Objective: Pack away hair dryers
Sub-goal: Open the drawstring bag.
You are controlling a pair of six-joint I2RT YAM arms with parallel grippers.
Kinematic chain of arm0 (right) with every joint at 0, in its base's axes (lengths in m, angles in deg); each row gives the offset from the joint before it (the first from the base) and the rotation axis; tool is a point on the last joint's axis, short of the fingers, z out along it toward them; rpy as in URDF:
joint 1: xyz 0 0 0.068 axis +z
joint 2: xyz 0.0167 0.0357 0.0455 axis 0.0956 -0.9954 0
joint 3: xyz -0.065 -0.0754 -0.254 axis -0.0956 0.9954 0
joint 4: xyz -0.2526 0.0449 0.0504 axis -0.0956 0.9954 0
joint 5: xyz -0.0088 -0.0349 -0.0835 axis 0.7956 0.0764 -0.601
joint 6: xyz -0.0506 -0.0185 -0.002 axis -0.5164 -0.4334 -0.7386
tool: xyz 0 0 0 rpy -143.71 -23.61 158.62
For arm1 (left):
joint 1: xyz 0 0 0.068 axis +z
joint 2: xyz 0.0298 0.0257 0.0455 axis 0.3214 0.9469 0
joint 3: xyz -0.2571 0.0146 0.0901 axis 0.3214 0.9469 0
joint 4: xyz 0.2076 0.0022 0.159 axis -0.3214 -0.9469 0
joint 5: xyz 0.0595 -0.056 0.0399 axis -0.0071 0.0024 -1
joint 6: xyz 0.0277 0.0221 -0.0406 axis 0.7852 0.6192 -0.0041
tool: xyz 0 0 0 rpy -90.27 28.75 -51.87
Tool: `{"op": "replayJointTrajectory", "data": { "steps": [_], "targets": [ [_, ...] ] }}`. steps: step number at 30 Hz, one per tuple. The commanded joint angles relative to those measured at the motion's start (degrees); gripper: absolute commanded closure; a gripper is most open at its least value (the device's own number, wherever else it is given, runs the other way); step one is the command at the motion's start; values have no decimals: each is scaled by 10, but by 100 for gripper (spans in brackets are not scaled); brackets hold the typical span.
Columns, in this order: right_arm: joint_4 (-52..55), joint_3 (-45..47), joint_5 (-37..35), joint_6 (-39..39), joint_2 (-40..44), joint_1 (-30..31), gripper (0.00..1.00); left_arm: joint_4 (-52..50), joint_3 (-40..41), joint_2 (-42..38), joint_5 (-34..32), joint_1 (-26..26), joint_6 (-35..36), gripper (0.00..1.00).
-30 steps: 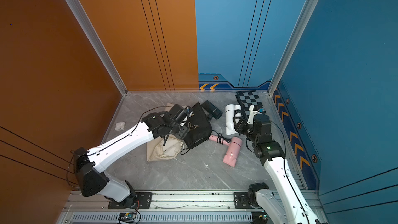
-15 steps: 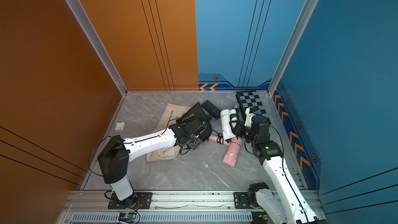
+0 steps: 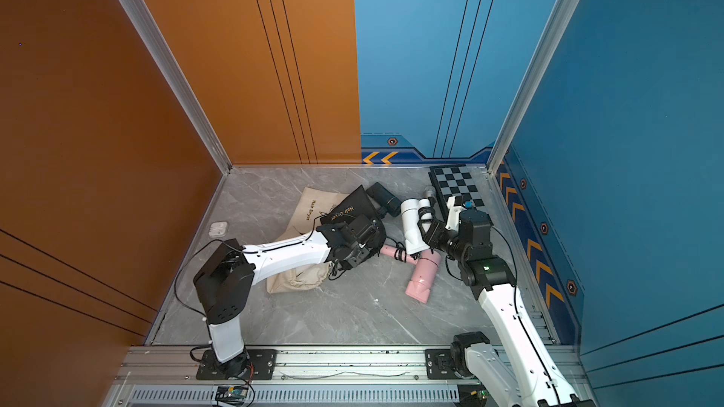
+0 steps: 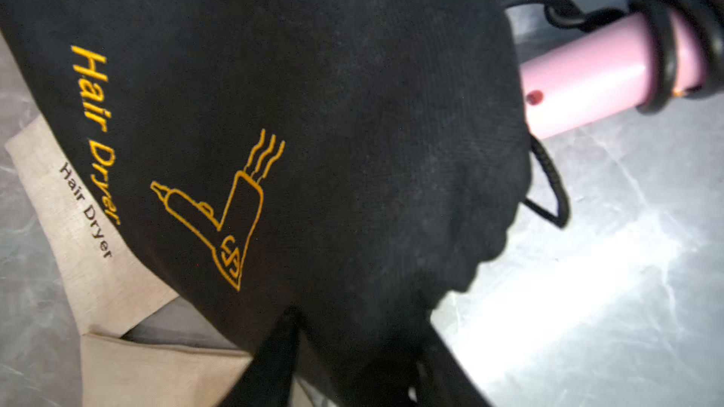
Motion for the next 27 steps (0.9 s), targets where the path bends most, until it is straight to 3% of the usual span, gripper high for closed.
{"op": "replayJointTrajectory", "data": {
  "steps": [1, 2, 10, 15, 21, 27],
  "targets": [
    [-21, -38, 2, -3, 6, -3, 66, 5, -27, 6, 7, 14, 7, 95],
    [-21, -42, 2, -5, 6, -3, 66, 5, -30, 3, 12, 18, 6, 100],
    [-16, -51, 6, -13, 4, 14, 66, -18, -49, -43, 6, 55, 32, 100],
    [-17, -53, 2, -16, -2, 55, 66, -36, -72, -98, 28, 127, 57, 100],
    [-43, -61, -10, -9, -33, 124, 66, -90, -166, -111, 16, 201, 100, 100],
    [-62, -61, -8, -5, -56, 170, 66, -147, -194, -118, 20, 192, 80, 100]
  ]
}}
